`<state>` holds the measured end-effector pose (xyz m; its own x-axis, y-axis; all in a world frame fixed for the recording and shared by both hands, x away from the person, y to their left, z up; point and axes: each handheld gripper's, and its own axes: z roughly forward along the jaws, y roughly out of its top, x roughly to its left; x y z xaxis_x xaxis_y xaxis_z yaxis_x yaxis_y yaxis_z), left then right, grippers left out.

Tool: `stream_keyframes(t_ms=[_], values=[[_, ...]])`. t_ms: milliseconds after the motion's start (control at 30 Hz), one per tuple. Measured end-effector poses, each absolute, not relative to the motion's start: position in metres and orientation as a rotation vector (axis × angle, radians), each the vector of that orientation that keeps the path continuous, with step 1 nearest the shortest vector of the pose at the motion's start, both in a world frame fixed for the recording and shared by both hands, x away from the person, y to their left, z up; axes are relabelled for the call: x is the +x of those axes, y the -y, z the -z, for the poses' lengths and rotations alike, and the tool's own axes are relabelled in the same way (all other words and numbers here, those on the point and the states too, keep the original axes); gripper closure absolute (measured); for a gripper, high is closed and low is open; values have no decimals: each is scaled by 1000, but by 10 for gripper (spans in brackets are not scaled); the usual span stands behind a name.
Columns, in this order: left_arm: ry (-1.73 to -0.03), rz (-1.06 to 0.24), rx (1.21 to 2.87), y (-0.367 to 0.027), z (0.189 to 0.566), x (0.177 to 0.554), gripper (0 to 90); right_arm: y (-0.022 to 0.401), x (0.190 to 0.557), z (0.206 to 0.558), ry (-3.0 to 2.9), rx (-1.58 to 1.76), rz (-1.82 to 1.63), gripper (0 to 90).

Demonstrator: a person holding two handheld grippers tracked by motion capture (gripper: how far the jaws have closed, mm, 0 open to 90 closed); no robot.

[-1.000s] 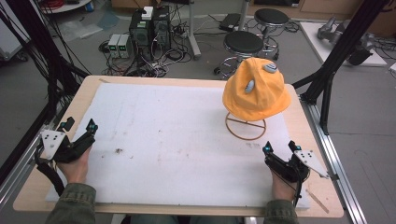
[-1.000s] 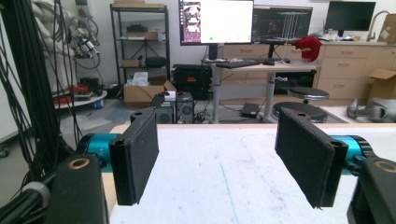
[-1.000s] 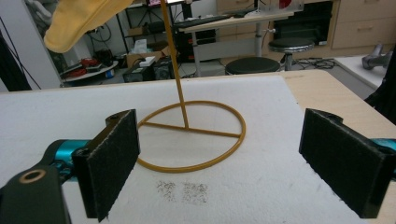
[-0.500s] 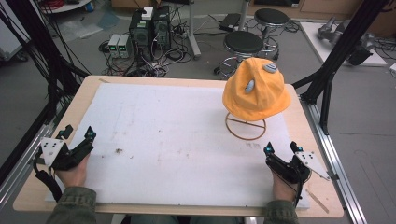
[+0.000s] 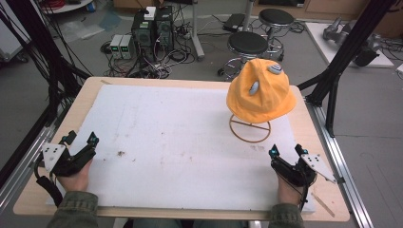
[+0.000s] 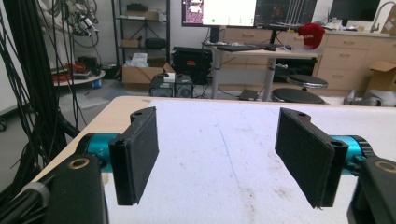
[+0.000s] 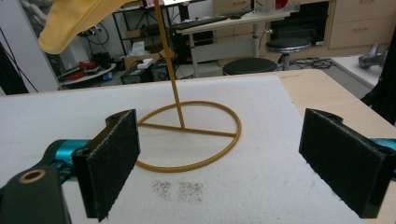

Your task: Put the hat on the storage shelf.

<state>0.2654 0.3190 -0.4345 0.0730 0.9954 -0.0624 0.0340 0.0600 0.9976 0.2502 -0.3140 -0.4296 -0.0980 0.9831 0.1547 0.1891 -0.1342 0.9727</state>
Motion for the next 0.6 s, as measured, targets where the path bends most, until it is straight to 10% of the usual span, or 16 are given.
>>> stream_keyframes(t_ms=[600], values=[[-1201,-1072,1193,-323,434,260,304,313,250,429,-1364,1403,-1325,112]])
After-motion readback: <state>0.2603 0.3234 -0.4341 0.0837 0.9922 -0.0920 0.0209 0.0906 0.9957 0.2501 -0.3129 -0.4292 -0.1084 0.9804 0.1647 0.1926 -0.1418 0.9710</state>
